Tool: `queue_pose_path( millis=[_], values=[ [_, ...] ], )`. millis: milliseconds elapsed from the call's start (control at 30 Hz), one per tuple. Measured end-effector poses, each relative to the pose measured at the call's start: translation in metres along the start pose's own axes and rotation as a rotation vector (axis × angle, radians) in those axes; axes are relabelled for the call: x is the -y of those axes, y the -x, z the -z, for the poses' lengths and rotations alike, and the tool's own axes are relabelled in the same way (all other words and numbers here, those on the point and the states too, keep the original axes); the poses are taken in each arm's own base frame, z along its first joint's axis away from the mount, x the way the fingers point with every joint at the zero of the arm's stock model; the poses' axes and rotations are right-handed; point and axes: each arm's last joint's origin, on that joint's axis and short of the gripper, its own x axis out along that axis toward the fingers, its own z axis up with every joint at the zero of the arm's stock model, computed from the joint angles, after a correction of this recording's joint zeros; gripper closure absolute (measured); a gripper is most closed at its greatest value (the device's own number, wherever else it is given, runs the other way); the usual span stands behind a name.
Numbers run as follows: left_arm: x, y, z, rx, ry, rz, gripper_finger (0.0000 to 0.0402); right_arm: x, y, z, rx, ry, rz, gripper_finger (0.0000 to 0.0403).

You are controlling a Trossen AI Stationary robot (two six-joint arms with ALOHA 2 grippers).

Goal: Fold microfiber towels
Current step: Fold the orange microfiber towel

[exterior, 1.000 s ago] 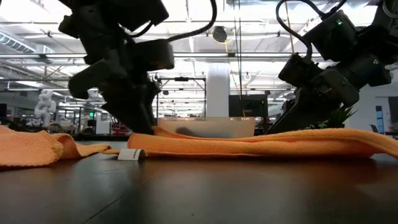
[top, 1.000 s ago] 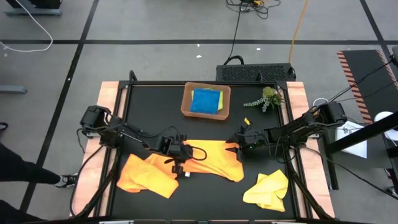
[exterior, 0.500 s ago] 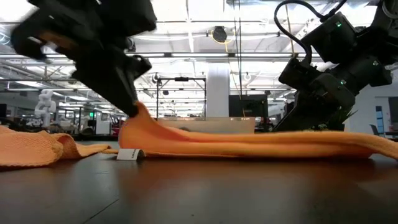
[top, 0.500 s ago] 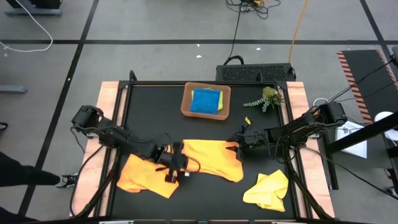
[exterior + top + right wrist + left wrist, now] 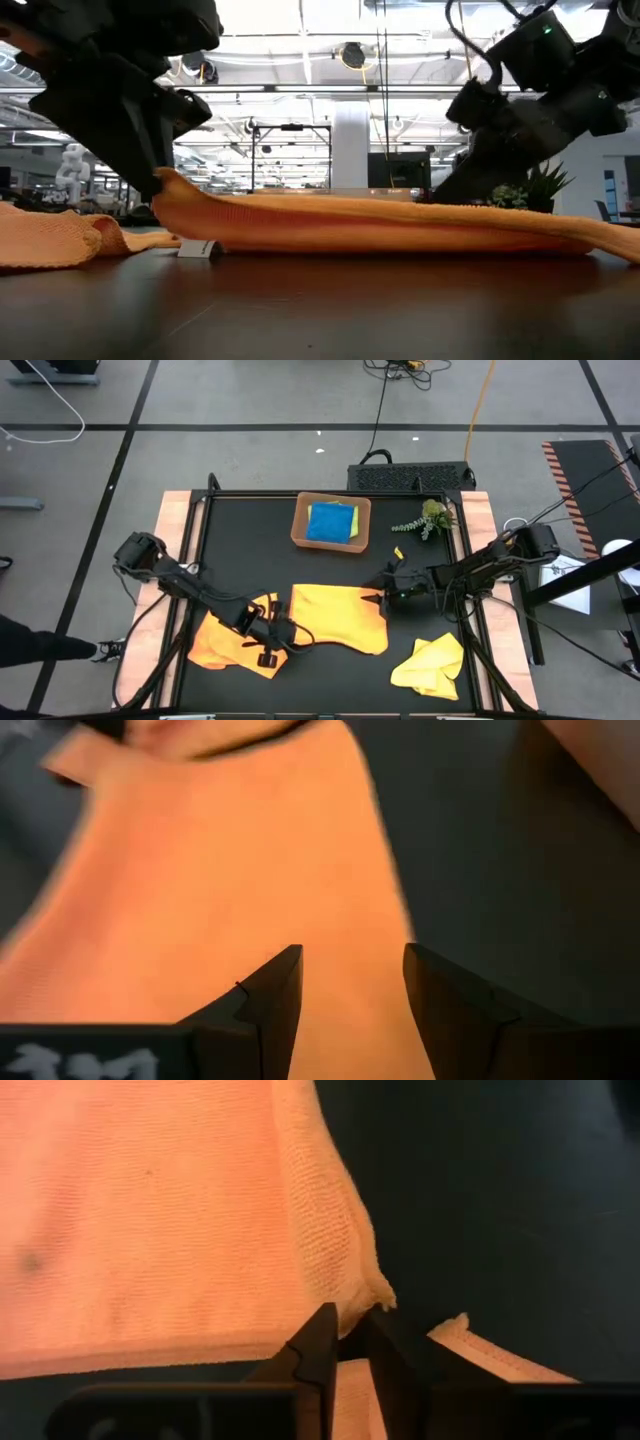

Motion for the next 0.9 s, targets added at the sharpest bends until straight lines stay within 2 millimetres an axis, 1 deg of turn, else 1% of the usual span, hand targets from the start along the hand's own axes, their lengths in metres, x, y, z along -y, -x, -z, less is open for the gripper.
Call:
queue_pose_path(
  millis=[133,300,367,433,533,600,767,900],
  values=[
    [-0.003,0.001,0.005,-0.056,0.017,-0.022,0.0323,-0.008,0.008,-0.008,0.046,0.025,-0.064,0.0234],
    [-0.005,0.005,0.011,-0.115,0.063,-0.035,0.032,-0.014,0.021,-0.019,0.103,0.044,-0.094,0.0234],
    [-0.006,0.009,0.01,-0.102,0.069,-0.042,0.032,-0.013,0.025,-0.02,0.102,0.041,-0.089,0.0234],
    [-0.01,0.013,0.008,-0.075,0.075,-0.093,0.032,-0.011,0.028,-0.02,0.086,0.039,-0.078,0.0233],
    [-0.024,0.019,0.0,-0.008,0.082,-0.188,0.032,-0.006,0.029,-0.017,0.033,0.008,-0.047,0.0226],
    [-0.037,0.022,-0.007,0.038,0.083,-0.198,0.032,-0.001,0.029,-0.013,-0.011,-0.025,-0.018,0.0218],
    [-0.064,0.02,-0.031,0.199,0.084,-0.09,0.032,0.015,0.029,-0.002,-0.137,-0.149,0.082,0.0191],
    [-0.078,0.014,-0.04,0.266,0.069,-0.032,0.032,0.026,0.031,0.002,-0.198,-0.242,0.124,0.0173]
  ],
)
